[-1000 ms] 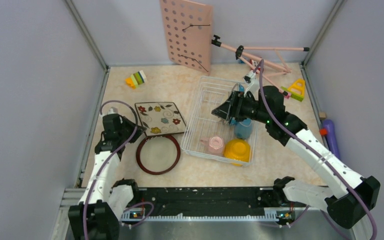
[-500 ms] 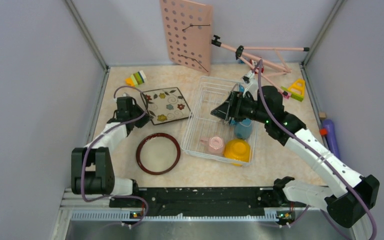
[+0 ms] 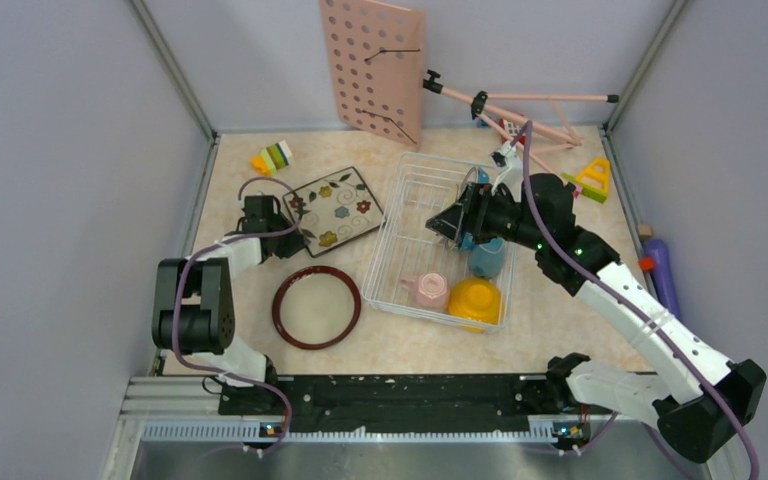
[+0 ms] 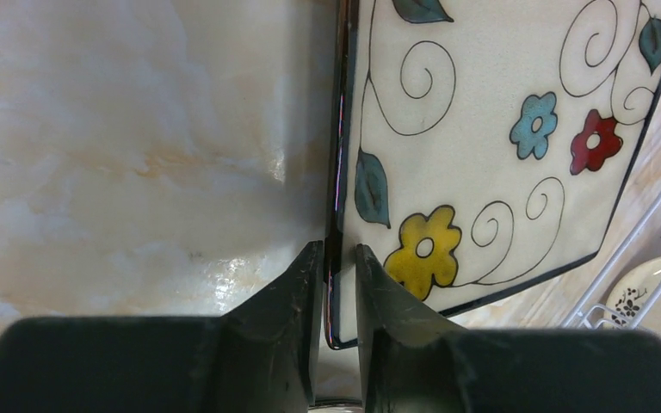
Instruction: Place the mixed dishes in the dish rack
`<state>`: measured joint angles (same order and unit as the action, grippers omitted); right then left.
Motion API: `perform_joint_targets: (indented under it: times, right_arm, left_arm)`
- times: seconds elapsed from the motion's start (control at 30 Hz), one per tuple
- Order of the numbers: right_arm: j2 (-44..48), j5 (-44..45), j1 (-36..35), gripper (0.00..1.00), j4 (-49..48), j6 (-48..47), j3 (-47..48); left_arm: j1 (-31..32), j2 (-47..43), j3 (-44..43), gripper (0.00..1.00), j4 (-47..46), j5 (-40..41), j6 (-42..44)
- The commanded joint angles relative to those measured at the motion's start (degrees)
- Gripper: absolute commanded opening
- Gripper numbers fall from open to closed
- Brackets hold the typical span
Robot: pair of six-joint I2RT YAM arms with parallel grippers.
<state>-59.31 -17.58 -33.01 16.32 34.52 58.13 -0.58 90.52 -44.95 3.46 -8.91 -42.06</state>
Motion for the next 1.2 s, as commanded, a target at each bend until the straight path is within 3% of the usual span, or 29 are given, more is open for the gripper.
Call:
perform_joint_targets:
  times: [0.0, 0.27, 0.5, 0.57, 0.63, 0.7, 0.77, 1.17]
  right_arm:
    - [0.3, 0.3, -0.6, 0.73, -1.0, -0.6, 0.9]
    - [1.8, 0.9, -0.6, 0.73, -0.5, -0.3, 0.7]
    - [2.3, 1.0, -0.6, 0.73, -0.1, -0.4, 0.6]
    - [2.4, 1.0, -0.6, 0.73, -0.3, -0.4, 0.4]
    - [2.5, 1.1, -0.6, 0.73, -0.5, -0.4, 0.2]
    - [2.6, 1.0, -0.6, 0.73, -0.5, -0.4, 0.2]
    - [2.7, 1.0, -0.6, 0.73, -0.3, -0.4, 0.2]
    - [1.0, -0.4, -0.6, 0.73, -2.0, 1.1, -0.3]
  left_arm:
    - [0.0, 0.8, -2.5, 0.26, -1.0, 0.2, 2.3]
    - [1.0, 4.6, -4.9, 0.62, 0.4, -4.5, 2.4]
    - [1.0, 8.3, -6.0, 0.69, -0.9, -10.0, 3.6]
    - [1.0, 9.5, -6.0, 0.66, -1.0, -10.0, 4.0]
    - [1.0, 10.4, -5.7, 0.55, -1.4, -9.8, 3.9]
    - [1.0, 10.4, -5.1, 0.36, -2.8, -9.7, 4.0]
    - [-0.4, 10.1, -4.9, 0.00, -3.0, -9.0, 4.6]
    - [-2.7, -1.8, -4.5, 0.00, -0.7, -7.7, 4.1]
